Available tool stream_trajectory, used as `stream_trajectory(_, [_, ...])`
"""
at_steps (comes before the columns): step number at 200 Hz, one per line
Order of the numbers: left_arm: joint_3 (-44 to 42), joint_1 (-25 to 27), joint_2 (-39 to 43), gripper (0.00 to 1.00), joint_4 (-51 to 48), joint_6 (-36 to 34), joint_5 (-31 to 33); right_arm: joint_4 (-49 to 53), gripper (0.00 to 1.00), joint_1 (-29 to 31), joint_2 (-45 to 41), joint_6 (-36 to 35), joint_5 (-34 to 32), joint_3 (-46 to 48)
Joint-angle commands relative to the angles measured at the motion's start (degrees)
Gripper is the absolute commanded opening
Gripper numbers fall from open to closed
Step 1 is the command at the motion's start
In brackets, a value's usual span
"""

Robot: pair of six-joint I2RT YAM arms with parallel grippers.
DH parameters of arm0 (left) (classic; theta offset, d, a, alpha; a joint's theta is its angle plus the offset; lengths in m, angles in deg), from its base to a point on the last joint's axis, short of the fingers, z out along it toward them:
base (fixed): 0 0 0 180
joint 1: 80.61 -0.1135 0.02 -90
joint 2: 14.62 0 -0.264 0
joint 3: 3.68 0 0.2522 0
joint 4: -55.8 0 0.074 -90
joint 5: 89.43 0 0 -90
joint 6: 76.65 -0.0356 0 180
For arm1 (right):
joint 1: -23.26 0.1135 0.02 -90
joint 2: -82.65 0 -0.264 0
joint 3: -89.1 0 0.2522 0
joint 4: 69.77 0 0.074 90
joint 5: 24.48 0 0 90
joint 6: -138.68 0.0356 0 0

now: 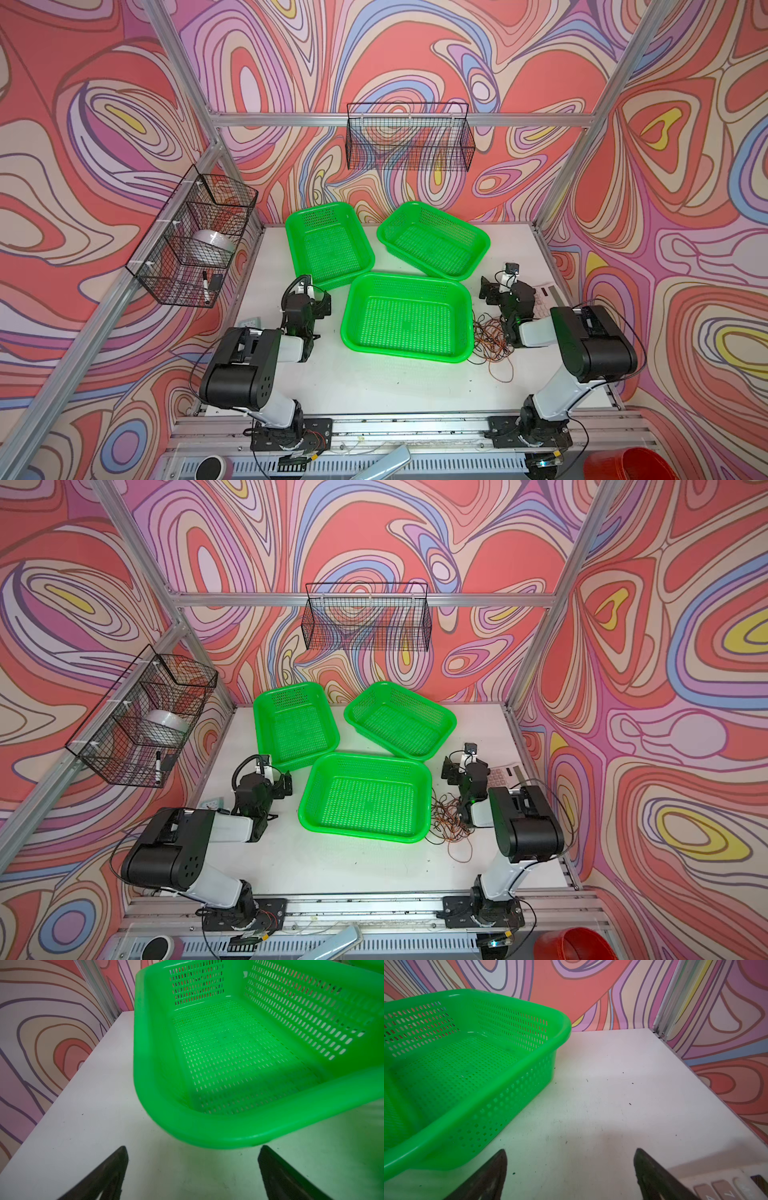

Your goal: Untangle the cables

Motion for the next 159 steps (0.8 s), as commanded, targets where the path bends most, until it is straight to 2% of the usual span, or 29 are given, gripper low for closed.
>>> stream_trajectory(1, [0.9, -0.3, 0.3, 1.00, 0.7, 0.7, 0.4, 0.0, 0.98, -0.2, 0.1, 0.2, 0.4, -0.6])
stream_trajectory(159, [-0.2, -0.2, 0.7, 0.99, 2.6, 0.0, -1.0, -0.4, 0.98, -0.2, 0.0, 0.2, 0.0, -0.4])
